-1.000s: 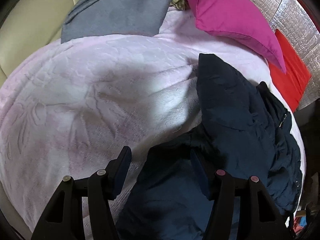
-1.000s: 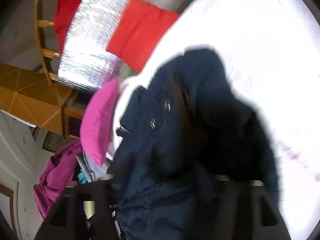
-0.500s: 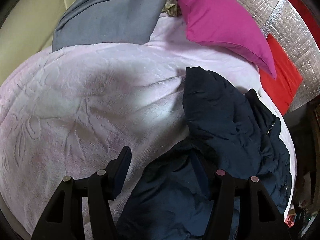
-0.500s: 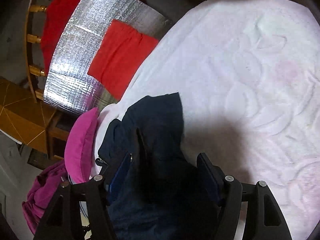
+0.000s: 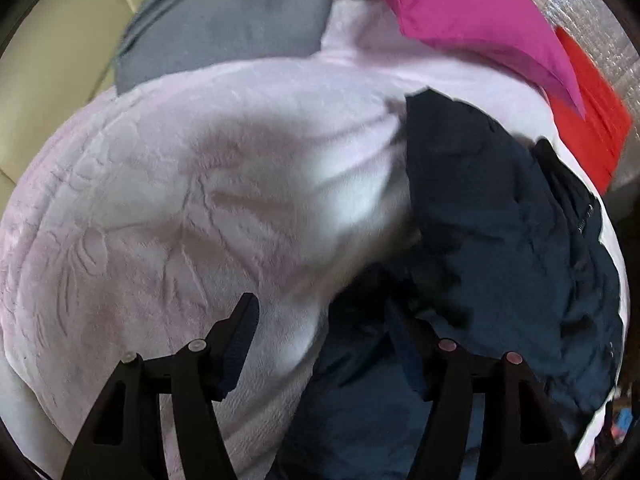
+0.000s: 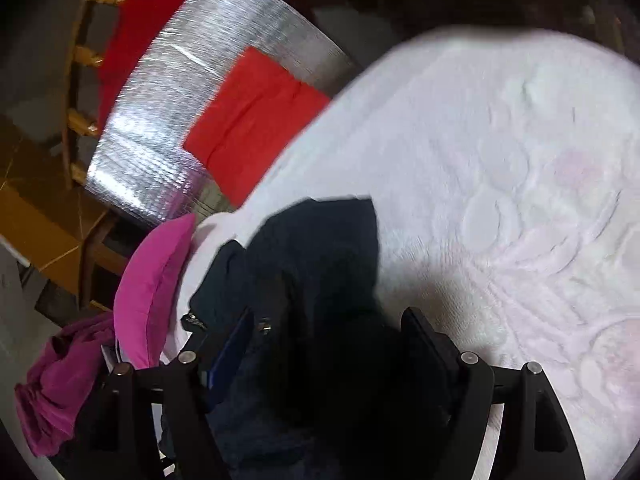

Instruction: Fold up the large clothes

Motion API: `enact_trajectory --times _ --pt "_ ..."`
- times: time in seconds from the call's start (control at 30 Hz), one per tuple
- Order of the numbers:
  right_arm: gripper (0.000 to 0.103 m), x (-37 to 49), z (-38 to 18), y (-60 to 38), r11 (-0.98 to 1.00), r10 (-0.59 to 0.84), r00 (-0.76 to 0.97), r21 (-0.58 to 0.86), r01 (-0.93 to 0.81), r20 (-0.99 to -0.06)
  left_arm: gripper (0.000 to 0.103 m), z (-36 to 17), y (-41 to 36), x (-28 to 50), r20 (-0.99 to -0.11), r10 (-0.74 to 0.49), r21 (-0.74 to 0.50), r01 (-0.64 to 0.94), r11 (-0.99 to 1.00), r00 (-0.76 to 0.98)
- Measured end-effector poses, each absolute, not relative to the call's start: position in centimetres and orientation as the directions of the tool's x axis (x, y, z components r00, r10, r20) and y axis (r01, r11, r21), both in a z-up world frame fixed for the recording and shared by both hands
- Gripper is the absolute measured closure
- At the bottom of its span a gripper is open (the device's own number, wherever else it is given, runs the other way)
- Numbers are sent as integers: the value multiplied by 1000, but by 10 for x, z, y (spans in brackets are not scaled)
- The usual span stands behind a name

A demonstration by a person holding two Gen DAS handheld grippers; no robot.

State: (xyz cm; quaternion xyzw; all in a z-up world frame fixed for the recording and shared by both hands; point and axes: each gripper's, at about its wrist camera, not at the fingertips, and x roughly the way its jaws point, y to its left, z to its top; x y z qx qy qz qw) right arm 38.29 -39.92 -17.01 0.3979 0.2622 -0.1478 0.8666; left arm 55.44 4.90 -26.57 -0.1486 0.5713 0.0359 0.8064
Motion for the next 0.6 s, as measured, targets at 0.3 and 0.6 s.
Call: enact_trajectory --times 0.3,0.6 --pt "65 379 -143 -344 794 67 822 530 299 -565 37 -213 43 525 -843 -291 -344 -37 938 453" --pt "66 432 -166 -292 788 216 759 569 236 -614 36 -219 29 536 -792 -270 -363 -66 929 547"
